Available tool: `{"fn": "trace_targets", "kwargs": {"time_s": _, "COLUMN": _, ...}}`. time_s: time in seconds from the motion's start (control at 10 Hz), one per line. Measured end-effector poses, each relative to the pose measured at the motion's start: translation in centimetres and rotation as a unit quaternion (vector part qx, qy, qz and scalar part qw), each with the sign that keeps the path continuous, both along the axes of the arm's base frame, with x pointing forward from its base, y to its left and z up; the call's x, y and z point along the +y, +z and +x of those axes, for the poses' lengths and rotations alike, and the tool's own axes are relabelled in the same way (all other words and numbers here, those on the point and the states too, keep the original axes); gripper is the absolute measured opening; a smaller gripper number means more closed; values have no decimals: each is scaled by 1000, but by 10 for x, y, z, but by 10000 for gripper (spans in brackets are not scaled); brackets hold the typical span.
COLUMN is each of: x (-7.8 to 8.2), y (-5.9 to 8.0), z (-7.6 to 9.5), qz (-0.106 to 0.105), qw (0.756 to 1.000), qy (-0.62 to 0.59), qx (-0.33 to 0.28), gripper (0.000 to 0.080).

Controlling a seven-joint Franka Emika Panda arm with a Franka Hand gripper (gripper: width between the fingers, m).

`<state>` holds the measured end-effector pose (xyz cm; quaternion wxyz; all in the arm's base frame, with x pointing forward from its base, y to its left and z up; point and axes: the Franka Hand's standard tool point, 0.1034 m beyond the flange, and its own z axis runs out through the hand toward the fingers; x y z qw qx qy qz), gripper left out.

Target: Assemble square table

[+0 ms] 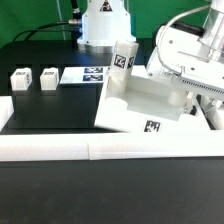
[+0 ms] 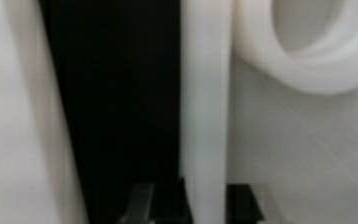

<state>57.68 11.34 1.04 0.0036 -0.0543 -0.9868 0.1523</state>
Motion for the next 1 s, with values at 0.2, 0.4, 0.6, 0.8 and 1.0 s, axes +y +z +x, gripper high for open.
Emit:
{"fn": "trace_targets", "kwargs": {"time_s": 0.2, "x": -15, "y": 5, "z": 2, "qz": -13, "qw": 1000, "qy": -9, "qx": 2, "gripper": 291}}
{"fn": "trace_targets", "kwargs": {"time_s": 0.4, "x": -24, "y": 7, "z": 4, "qz": -17, "qw": 1000, "qy": -15, "qx": 0, "gripper": 598}}
{"fn": "trace_targets", "kwargs": {"time_s": 0.6, "x": -26, "y": 7, "z": 4, "qz": -17, "qw": 1000, "qy": -17, "qx": 0, "gripper": 639}}
{"fn": "trace_targets", "kwargs": {"time_s": 0.8, "x": -27, "y": 7, "z": 4, "qz": -17, "qw": 1000, "qy": -17, "qx": 0, "gripper": 646}}
{"fn": "trace_targets", "kwargs": {"time_s": 1.0, "x": -28, "y": 6, "z": 4, "qz": -17, "qw": 1000, "qy": -18, "qx": 1, "gripper": 649}}
